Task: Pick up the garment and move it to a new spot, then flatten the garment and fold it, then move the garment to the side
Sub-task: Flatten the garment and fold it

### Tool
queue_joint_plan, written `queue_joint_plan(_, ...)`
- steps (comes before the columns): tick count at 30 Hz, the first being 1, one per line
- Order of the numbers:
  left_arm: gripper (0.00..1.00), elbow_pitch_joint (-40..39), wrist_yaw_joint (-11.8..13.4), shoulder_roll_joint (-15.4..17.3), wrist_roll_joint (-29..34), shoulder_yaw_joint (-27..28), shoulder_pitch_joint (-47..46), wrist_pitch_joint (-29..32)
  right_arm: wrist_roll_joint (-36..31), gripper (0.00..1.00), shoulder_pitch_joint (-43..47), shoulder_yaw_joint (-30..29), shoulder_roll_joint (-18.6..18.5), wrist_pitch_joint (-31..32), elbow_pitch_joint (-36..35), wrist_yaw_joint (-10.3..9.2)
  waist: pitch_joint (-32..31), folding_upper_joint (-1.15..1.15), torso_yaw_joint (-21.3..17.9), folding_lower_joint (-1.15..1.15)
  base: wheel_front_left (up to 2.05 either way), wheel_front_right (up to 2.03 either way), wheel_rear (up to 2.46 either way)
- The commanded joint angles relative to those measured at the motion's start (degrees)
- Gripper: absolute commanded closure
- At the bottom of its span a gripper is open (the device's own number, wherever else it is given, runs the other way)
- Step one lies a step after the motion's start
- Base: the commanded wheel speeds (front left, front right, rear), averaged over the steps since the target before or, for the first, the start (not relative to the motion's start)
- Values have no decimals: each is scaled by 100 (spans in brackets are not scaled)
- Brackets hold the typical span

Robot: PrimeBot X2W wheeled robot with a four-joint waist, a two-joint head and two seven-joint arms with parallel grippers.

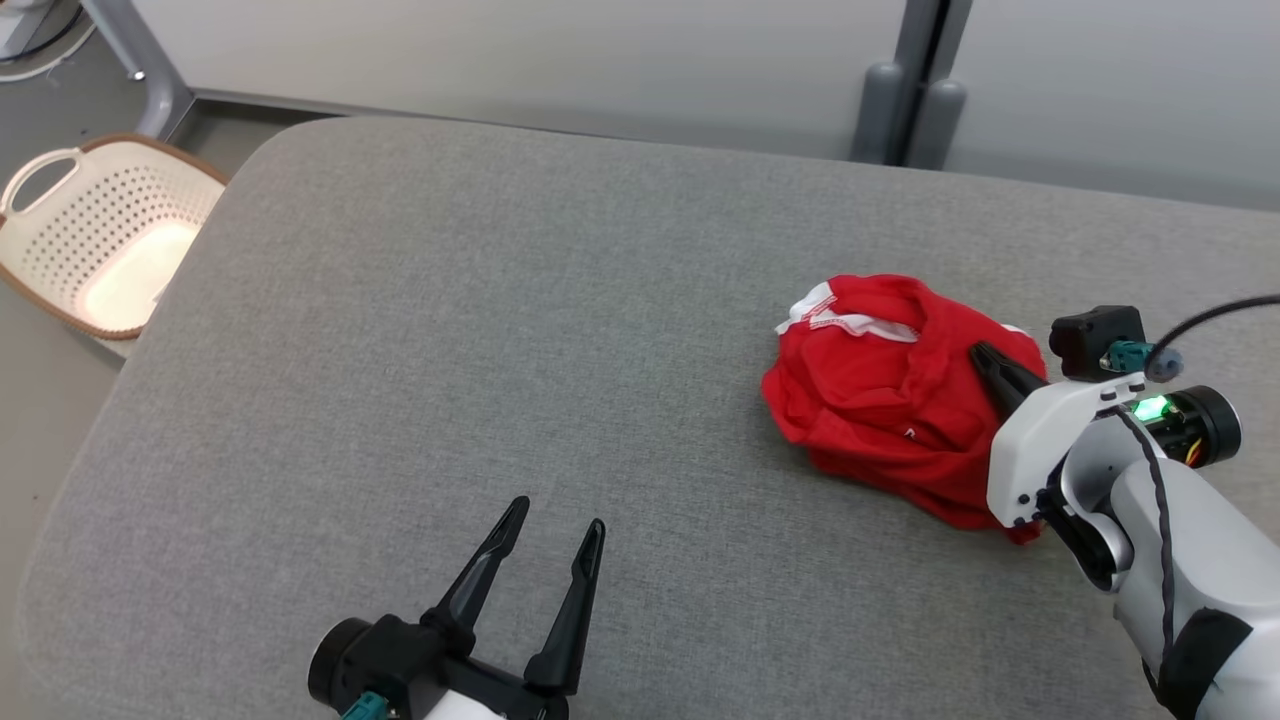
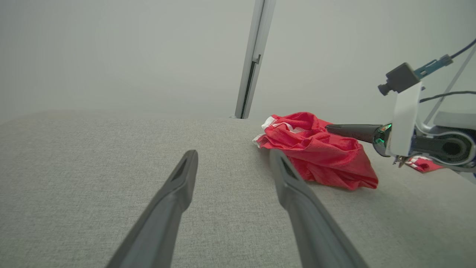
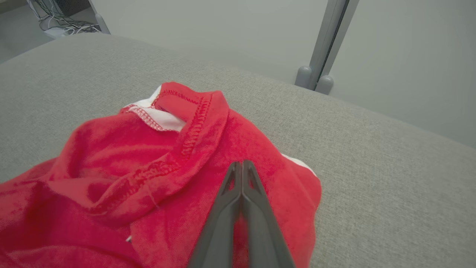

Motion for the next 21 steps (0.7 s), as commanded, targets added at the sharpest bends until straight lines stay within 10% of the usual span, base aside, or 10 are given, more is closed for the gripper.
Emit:
queue_joint_plan(1,0,1,-21,10,-31,-4,-140,-25,72,100,-58,39,-6,11,45,-3,99,0,98,0,0,0,0)
queue_joint_plan(21,0,184,-95,-3,-51,-77,-191,-25,1797,100,-353,2961,550,-805,-393,-3,13,0,92,0,0,0,0)
